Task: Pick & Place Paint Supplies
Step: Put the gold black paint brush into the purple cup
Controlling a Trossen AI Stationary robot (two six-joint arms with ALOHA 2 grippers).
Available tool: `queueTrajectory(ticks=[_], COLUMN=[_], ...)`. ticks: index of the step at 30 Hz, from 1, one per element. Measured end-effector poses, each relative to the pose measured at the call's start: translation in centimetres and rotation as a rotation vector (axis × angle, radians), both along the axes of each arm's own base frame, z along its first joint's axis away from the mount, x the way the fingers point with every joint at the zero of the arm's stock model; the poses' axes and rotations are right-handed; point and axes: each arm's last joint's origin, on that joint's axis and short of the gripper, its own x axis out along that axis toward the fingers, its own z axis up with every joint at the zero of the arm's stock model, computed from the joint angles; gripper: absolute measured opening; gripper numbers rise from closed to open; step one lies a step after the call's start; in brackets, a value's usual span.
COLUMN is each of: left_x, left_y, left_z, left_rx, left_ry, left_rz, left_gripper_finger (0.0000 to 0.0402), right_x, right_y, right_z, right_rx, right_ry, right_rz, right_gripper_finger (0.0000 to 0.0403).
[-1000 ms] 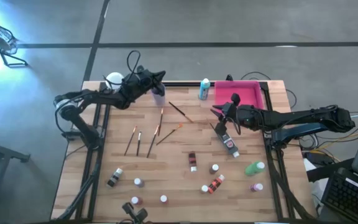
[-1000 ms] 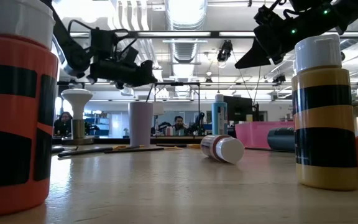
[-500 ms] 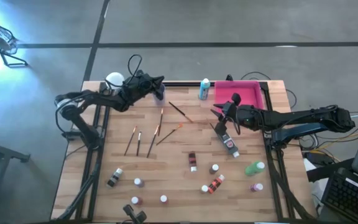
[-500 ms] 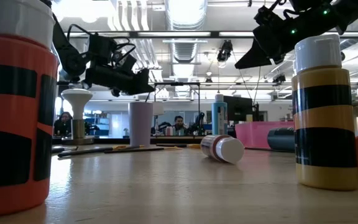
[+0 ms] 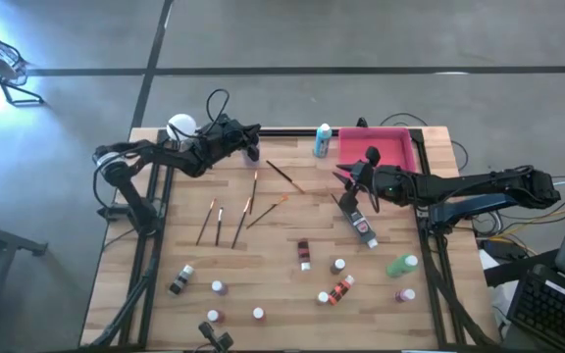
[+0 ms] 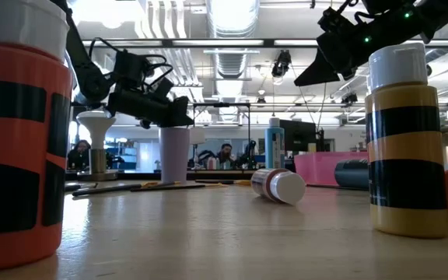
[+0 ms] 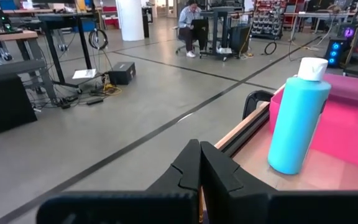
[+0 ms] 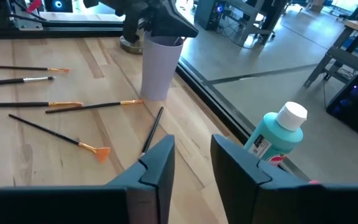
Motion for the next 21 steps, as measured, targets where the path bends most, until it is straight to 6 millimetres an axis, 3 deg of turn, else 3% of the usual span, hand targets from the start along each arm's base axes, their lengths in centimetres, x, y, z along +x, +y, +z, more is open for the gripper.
queueTrajectory(ticks=[9, 16, 21], left_x=[0.0, 0.1, 0.2], left_y=[-0.1, 0.0, 0.0], left_z=[0.0, 0.1, 2.6], left_rx=[-0.006, -0.014, 0.04], left_ry=[-0.001, 0.008, -0.058], left_rz=[-0.021, -0.021, -0.022], left_gripper_finger=[0.0042, 0.0088, 0.0094], right_x=[0.0, 0.0, 0.0], right_y=[0.0, 0.0, 0.0], right_z=[0.0, 0.0, 0.0], right_rx=[-0.003, -0.005, -0.005], right_ry=[0.002, 0.004, 0.004], right_rz=[0.002, 0.003, 0.003], right_gripper_finger=[0.0075, 0.009, 0.0108])
